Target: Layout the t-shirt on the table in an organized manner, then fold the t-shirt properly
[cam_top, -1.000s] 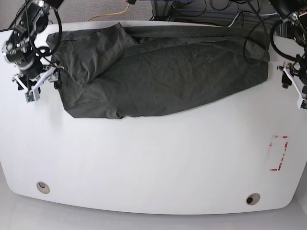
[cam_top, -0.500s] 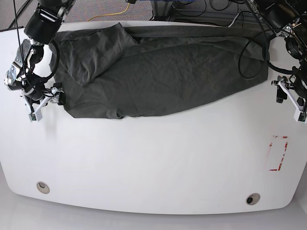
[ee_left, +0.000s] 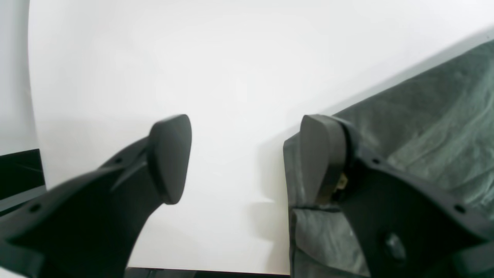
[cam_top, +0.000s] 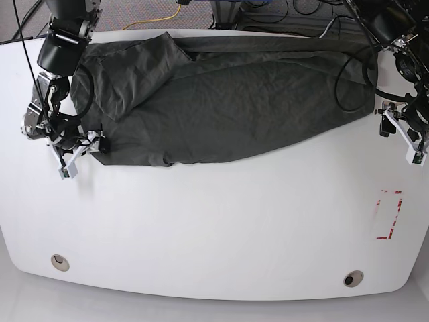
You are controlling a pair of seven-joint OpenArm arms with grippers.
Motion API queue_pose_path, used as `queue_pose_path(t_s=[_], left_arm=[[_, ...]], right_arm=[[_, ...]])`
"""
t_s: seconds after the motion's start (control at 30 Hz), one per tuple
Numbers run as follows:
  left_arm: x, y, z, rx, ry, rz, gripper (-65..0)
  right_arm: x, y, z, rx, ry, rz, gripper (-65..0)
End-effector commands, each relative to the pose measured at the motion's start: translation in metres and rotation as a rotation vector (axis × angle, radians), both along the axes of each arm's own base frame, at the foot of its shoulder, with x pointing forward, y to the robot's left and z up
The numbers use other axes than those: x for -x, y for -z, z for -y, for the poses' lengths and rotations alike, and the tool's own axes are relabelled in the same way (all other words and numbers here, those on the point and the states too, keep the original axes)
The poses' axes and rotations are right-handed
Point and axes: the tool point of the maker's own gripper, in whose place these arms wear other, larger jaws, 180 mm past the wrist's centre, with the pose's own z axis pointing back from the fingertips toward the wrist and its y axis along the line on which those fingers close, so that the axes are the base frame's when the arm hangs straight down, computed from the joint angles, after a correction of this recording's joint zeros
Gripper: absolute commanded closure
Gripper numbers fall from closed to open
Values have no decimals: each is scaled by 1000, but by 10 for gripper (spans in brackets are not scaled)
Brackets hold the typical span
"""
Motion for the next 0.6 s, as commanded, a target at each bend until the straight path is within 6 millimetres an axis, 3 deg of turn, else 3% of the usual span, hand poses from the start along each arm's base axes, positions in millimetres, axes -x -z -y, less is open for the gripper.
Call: queue_pose_path(t_s=[0.0,0.2,0.33,0.5,0.57], left_arm=[[-5,-13,-7,-25,2,36,-408],[6,-5,-17,-70,-22,-16,-408],[11,0,-21,-93,-41,-46,-408],[24,29,-21,-33,-59,-125,-408],[30,40,-25,-3,-80,-139,-410]], right_arm=[[-13,-14,3,-5,-3,47,-453],[-12,-6,-12,-33,-11,36,-419],[-13,-6,-14,-40,-10,47,-296],[-12,-5,-16,-42,-11,48,-117],[-9,-2,-16,-44,-11,40,-90]])
